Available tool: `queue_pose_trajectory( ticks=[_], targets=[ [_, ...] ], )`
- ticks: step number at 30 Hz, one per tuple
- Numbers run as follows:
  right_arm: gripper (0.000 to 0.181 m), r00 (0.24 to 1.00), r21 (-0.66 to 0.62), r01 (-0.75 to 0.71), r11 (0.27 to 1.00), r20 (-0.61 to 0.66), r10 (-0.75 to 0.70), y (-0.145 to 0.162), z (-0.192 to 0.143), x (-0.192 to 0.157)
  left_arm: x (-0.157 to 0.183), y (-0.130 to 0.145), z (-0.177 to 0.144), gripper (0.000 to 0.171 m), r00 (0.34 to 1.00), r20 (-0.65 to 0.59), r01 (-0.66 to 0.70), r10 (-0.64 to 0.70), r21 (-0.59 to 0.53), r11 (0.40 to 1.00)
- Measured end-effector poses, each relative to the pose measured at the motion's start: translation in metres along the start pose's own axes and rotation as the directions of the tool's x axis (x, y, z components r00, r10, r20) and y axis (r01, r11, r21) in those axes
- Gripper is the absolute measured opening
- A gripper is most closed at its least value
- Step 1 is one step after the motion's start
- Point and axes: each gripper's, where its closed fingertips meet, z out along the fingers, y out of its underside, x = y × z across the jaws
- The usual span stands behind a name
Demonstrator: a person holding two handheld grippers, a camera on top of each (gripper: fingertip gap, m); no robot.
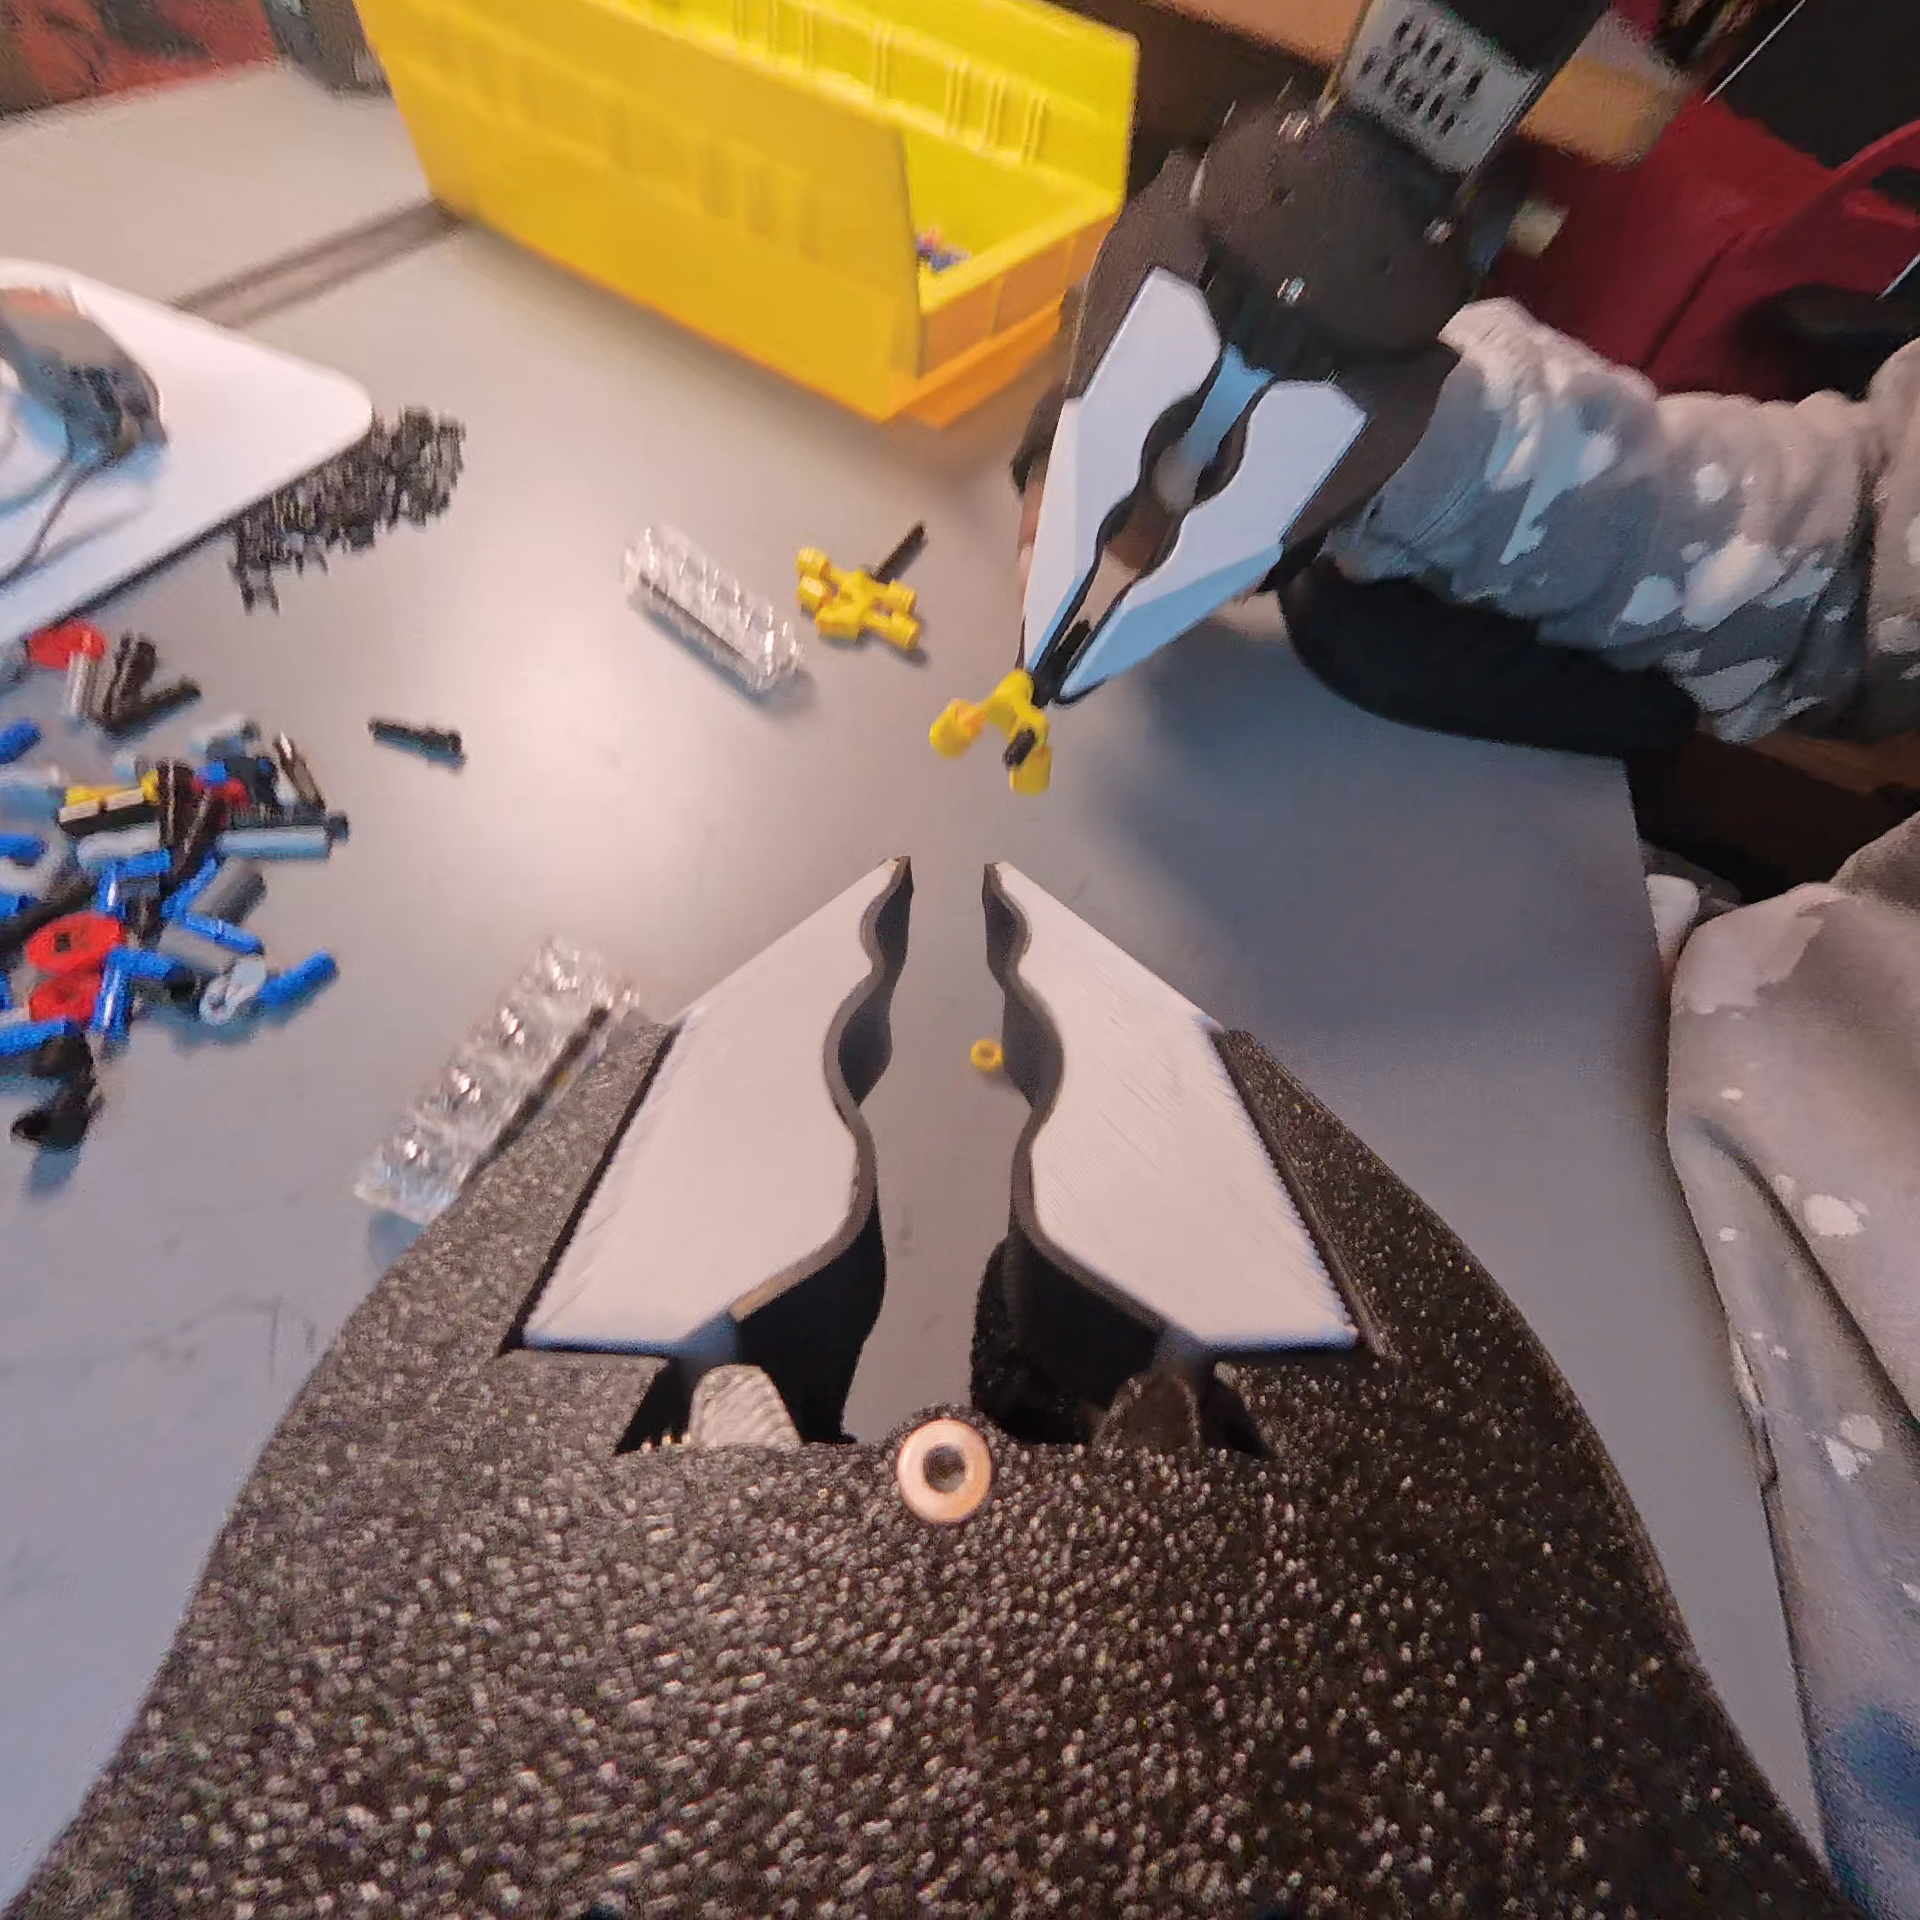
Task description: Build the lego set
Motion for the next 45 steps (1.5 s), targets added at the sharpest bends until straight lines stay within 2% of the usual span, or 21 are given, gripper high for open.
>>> queue_pose_trajectory(
  ticks=[4, 8, 14, 18, 22, 26, 36, 41, 43, 45],
  targets=[
    [0.005, 0.998, -0.027, -0.022, 0.999, -0.051, 0.020, 0.009, -0.006, 0.013, 0.001, 0.036, -0.004, 0.017, 0.997, 0.065, 0.065, -0.051, -0.243, 0.968],
    [0.004, 0.996, -0.065, -0.010, 0.998, -0.087, 0.004, 0.017, -0.010, 0.020, 0.026, 0.055, 0.005, 0.017, 0.994, 0.083, 0.096, -0.071, -0.347, 0.933],
    [0.004, 0.996, -0.081, 0.013, 0.997, -0.087, -0.020, 0.017, -0.011, 0.017, 0.023, 0.064, 0.018, 0.016, 0.975, 0.197, 0.173, -0.105, -0.369, 0.913],
    [0.004, 0.995, -0.077, 0.017, 0.997, -0.094, -0.024, 0.016, -0.014, 0.017, 0.013, 0.075, 0.019, 0.011, 0.972, 0.235, 0.114, -0.005, -0.450, 0.886],
    [0.004, 0.995, -0.076, 0.016, 0.997, -0.097, -0.024, 0.016, -0.017, 0.019, 0.000, 0.075, 0.011, 0.011, 0.965, 0.256, 0.083, 0.050, -0.483, 0.872],
    [0.005, 0.995, -0.081, 0.020, 0.997, -0.091, -0.027, 0.017, -0.017, 0.017, -0.001, 0.071, 0.011, 0.011, 0.973, 0.228, 0.072, 0.045, -0.481, 0.874],
    [0.005, 0.997, -0.103, 0.008, 0.995, -0.075, -0.016, 0.025, -0.013, 0.016, -0.006, 0.074, 0.014, 0.006, 0.978, 0.161, -0.015, 0.135, -0.589, 0.808],
    [0.004, 0.998, -0.099, 0.006, 0.995, -0.059, -0.012, 0.025, -0.012, 0.013, -0.008, 0.070, 0.018, 0.004, 0.980, 0.138, -0.045, 0.146, -0.558, 0.829],
    [0.004, 1.000, -0.068, 0.005, 0.998, -0.031, -0.007, 0.021, -0.011, 0.008, -0.003, 0.055, 0.023, 0.003, 0.987, 0.099, -0.069, 0.129, -0.461, 0.885],
    [0.005, 1.000, -0.025, -0.008, 1.000, -0.001, 0.008, 0.014, -0.011, 0.004, 0.007, 0.030, 0.026, 0.003, 0.994, 0.054, -0.076, 0.097, -0.307, 0.949]
  ],
)
